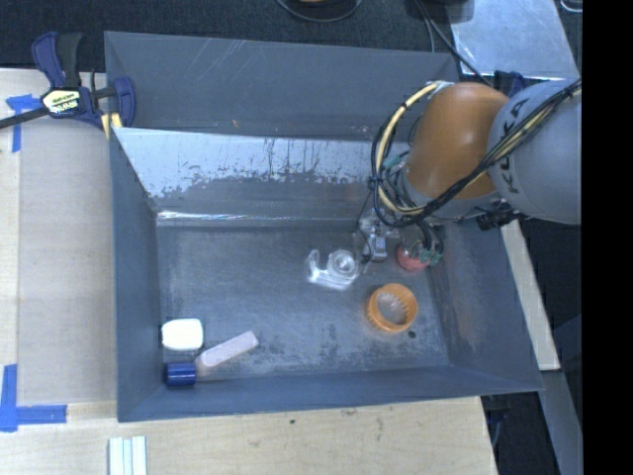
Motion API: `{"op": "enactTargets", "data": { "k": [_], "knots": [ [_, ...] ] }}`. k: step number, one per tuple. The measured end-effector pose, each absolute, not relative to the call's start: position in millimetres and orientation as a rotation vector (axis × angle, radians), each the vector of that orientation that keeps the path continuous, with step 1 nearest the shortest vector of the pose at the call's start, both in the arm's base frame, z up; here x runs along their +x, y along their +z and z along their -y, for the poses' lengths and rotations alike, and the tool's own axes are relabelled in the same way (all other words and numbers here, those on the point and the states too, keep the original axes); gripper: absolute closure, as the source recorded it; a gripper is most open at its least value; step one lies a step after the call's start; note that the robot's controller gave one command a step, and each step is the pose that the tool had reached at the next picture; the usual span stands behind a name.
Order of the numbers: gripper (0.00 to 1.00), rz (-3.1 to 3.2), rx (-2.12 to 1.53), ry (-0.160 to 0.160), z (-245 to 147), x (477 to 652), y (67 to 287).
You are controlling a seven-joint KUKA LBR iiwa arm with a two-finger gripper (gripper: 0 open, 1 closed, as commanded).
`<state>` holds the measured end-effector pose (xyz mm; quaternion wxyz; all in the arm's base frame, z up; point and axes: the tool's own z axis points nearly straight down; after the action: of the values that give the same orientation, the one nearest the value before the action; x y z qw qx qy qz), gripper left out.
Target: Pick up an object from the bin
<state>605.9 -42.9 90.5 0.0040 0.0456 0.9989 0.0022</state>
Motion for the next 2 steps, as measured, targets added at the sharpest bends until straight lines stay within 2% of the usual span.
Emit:
{"op": "enactTargets", "data": {
  "k": [1,2],
  "knots": [
    [1.0,-3.122,0.065,0.004,51,597.4,159],
    [0.0,-3.128,0.092,0.007,61,609.6,198]
  ]
}}
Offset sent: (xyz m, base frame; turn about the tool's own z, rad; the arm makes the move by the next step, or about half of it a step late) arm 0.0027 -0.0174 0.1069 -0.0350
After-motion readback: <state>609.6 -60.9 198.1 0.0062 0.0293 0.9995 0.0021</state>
